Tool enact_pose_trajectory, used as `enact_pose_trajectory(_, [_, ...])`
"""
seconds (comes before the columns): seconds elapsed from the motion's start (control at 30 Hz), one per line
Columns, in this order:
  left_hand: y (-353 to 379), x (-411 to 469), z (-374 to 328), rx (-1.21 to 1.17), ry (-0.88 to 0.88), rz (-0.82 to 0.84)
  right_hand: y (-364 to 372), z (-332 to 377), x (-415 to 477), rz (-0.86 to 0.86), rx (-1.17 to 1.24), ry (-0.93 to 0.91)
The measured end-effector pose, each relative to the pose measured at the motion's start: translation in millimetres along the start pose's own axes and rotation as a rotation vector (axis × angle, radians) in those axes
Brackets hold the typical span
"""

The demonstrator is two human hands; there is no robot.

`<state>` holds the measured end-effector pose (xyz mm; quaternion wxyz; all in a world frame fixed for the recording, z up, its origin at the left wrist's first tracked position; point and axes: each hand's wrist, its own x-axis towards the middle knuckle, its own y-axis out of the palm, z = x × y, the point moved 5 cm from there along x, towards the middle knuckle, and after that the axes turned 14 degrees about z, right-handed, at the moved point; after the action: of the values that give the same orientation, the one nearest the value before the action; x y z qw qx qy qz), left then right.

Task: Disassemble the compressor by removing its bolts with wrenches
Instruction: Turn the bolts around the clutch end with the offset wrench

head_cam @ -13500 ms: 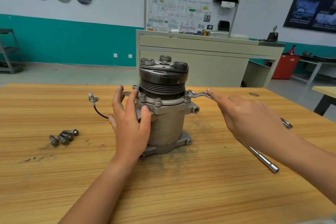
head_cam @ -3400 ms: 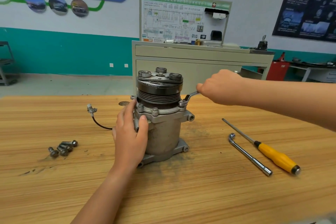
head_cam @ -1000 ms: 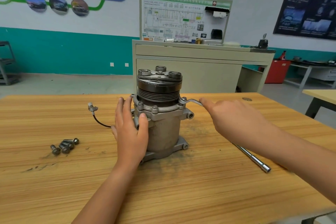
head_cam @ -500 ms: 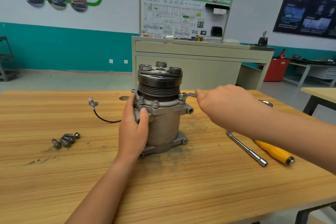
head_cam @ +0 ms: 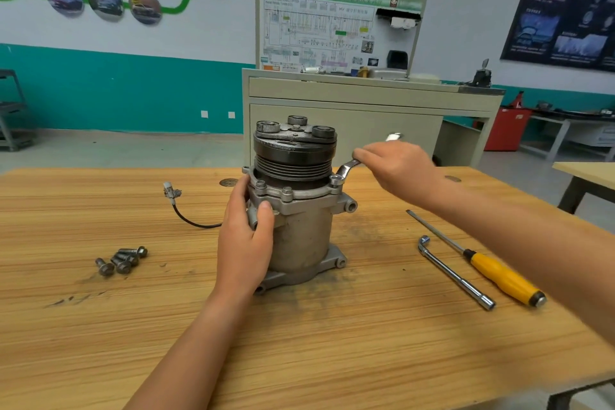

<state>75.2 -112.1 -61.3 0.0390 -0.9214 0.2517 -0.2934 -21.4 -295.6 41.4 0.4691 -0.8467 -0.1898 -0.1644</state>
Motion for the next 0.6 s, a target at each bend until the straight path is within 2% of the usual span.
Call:
enact_pose_trajectory(0.07, [0,0,-1,0.001,-0.001,0.002,12,8,11,-0.104,0.091,0.043])
enact_pose_trajectory(0.2, [2,0,-3,-0.003,0.0,0.013,14,14,18,-0.132,0.158,0.057])
enact_pose_trajectory(0.37, [0,1,-3,0.007,-0.008,0.007,-13,0,-29,-0.247,0.504,0.315])
enact_pose_trajectory(0.43, [0,0,-4,0.028,0.004,-0.003,-24,7,-46,-0.179,0.461,0.29])
enact_pose_trajectory(0.6, [-1,0,-6,0.033,-0.007,-0.035,-25,19,-59,0.257,0.323,0.312])
